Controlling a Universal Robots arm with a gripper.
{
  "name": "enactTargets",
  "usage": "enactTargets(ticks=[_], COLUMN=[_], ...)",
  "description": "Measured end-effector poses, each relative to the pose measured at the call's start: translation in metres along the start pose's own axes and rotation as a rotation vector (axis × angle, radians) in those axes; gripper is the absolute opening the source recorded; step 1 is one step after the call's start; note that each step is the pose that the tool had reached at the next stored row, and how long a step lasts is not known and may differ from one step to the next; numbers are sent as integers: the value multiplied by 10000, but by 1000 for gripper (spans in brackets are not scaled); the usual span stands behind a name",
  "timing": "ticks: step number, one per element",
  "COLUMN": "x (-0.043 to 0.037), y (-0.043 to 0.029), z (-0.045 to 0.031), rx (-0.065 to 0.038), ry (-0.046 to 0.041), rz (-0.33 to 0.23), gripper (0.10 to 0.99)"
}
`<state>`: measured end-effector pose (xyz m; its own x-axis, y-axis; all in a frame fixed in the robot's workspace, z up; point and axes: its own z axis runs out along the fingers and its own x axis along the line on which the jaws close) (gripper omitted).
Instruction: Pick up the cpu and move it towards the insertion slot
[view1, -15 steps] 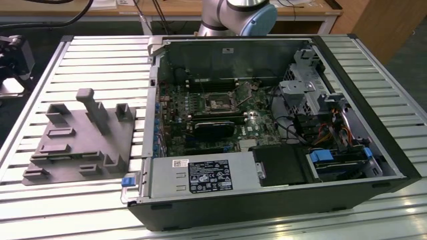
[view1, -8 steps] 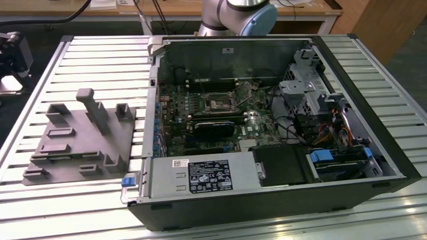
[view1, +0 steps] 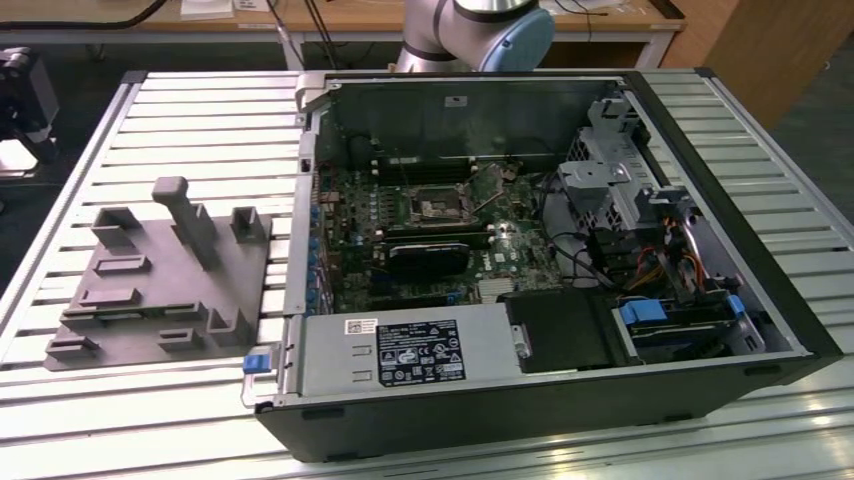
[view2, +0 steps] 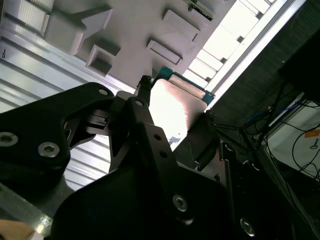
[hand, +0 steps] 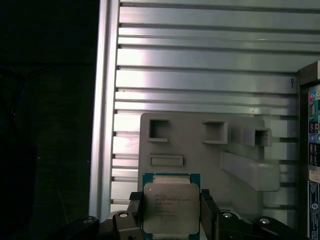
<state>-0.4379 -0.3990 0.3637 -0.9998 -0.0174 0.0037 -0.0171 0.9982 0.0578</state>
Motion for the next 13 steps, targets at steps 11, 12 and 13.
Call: enactTargets(ticks=[11,12,13], x=[1,1,1], y=[24,25,26], z=[-202,-221,-236], rx=[-1,0,-1], ry=[-2,-2,-2], rz=[26,27,30], gripper=[545,545,545])
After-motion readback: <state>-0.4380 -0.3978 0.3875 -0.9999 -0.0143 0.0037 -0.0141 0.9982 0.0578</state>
